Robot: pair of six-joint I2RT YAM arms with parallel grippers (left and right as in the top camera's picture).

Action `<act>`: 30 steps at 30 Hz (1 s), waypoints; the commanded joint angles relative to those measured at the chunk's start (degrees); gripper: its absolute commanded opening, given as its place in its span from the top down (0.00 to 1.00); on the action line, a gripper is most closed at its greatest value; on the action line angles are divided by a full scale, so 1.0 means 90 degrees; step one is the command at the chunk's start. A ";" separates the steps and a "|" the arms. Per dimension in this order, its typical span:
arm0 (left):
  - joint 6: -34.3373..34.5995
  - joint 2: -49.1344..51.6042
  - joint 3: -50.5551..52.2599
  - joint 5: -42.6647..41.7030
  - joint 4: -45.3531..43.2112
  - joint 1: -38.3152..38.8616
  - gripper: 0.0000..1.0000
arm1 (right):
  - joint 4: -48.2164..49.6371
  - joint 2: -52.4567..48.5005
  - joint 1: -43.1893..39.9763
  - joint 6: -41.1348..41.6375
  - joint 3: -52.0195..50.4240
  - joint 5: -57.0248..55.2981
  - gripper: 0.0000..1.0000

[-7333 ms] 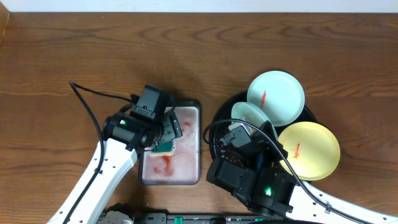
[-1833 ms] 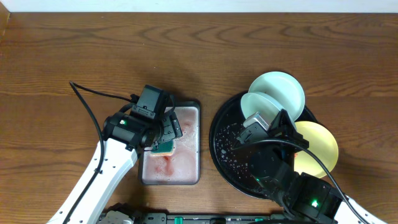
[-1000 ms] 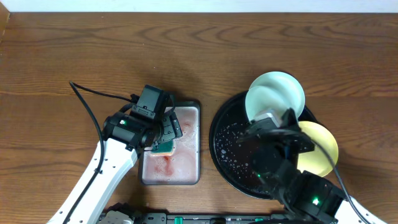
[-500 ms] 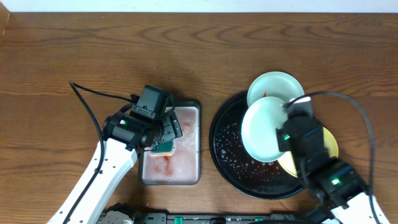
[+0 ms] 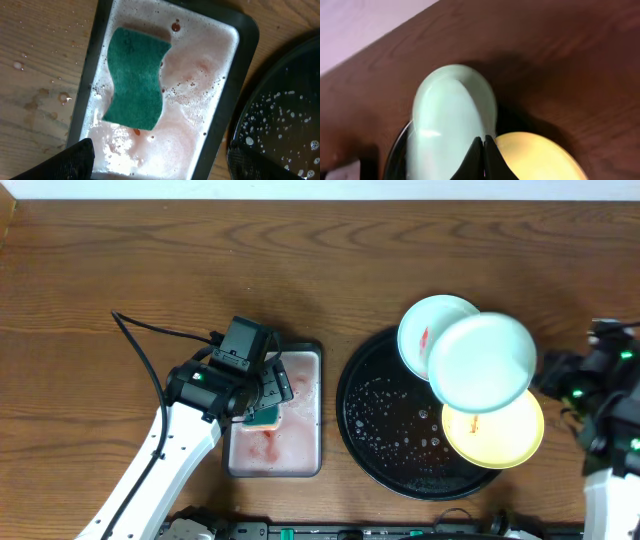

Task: Clean dirty plates on tray and stack at the side
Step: 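Carry the green plate right and set it on the table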

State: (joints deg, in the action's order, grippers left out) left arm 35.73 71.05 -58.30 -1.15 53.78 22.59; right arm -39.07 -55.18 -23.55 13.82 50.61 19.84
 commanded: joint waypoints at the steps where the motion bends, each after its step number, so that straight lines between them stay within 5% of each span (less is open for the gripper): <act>1: -0.0063 0.0019 -0.0002 0.0032 0.0036 -0.0027 0.15 | 0.0189 -0.0517 -0.0964 0.0211 0.0114 0.0704 0.99; 6: -0.0063 0.0019 -0.0002 0.0032 0.0036 -0.0027 0.15 | 0.1175 -0.1753 -0.2409 0.1231 0.0114 0.1610 0.99; 12: -0.0063 0.0019 -0.0002 0.0032 0.0039 -0.0027 0.14 | 0.1362 -0.2344 -0.2577 0.0512 0.0114 0.2341 0.99; 13: -0.0063 0.0019 -0.0002 0.0032 0.0039 -0.0027 0.14 | 0.1127 -0.2365 -0.2482 0.0146 0.0114 0.2295 0.98; 17: -0.0063 0.0019 -0.0002 0.0032 0.0036 -0.0027 0.15 | -0.0053 -0.2378 -0.1644 -0.0850 0.0114 0.1717 0.64; 19: -0.0063 0.0019 -0.0002 0.0032 0.0036 -0.0027 0.15 | -0.0622 -0.2378 -0.1103 -0.1076 0.0112 0.1117 0.57; 26: -0.0063 0.0019 -0.0002 0.0032 0.0036 -0.0027 0.15 | -0.1299 -0.2421 0.0920 0.0119 -0.0083 -0.2679 0.55; 30: -0.0063 0.0019 -0.0002 0.0032 0.0039 -0.0027 0.15 | -0.0913 -0.2467 0.1263 0.0202 -0.0085 -0.3143 0.60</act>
State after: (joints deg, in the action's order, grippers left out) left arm 35.73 71.05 -58.30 -1.17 53.80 22.59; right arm -48.73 -76.58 -13.72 12.80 50.24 2.00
